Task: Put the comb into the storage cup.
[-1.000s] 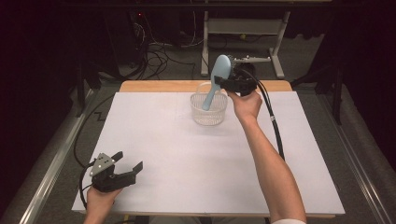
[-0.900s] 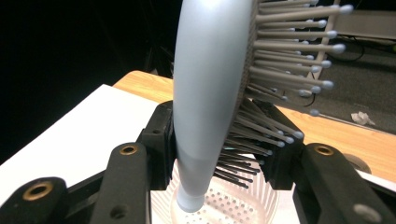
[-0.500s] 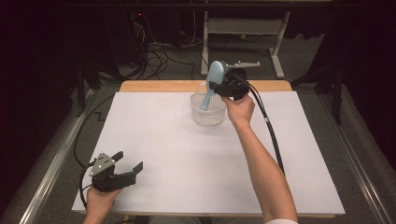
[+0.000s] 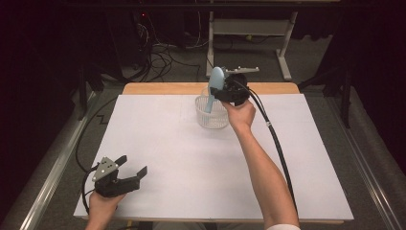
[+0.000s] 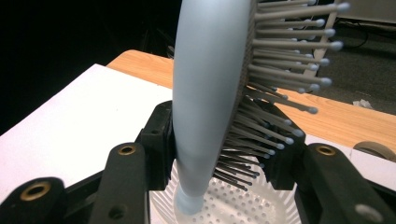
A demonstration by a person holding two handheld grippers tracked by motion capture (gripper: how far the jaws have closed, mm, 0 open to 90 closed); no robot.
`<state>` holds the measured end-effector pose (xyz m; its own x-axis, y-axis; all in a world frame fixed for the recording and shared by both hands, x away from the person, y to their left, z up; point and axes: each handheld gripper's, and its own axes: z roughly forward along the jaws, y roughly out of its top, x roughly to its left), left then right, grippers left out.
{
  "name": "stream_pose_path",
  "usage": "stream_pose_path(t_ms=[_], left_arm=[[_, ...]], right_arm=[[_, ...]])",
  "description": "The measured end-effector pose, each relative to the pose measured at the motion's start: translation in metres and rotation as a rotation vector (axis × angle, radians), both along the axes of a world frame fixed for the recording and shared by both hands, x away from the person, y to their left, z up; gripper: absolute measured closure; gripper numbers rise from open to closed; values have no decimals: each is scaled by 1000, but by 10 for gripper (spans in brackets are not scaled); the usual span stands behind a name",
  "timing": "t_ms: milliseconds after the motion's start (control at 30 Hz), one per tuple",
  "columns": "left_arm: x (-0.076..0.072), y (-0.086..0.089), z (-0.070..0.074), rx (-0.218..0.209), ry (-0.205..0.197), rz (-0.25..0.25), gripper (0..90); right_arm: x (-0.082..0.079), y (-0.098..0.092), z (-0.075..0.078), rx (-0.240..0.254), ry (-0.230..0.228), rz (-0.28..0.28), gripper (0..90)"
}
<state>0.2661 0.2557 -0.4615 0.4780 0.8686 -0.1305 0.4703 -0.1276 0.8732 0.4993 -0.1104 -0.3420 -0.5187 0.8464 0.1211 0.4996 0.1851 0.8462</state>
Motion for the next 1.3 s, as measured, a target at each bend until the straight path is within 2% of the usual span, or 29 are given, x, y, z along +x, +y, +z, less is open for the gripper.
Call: stream_pose_path(t_ms=[367,600,700,767,933,1100,1300], left_arm=[[0,0,0,0,-3,-3,114],[0,0,1,2,-4,-2,114],[0,0,0,0,-3,-2,114],[0,0,0,2,-1,-3,115],[-1,0,1,2,-2,-2,114],[-1,0,1,4,-4,2,114],[0,1,0,1,-1,9,114]], right_arm=[[4,9,-10,-8,17,-6,521],[2,12,-12,-22,7,-14,514],[2,11,-12,-23,12,-22,503],[3,11,-13,-41,20,-23,493],[1,7,-14,-26,18,-26,476],[2,1,-14,-23,40,-38,450],[2,-4,-13,-55,50,-36,432]])
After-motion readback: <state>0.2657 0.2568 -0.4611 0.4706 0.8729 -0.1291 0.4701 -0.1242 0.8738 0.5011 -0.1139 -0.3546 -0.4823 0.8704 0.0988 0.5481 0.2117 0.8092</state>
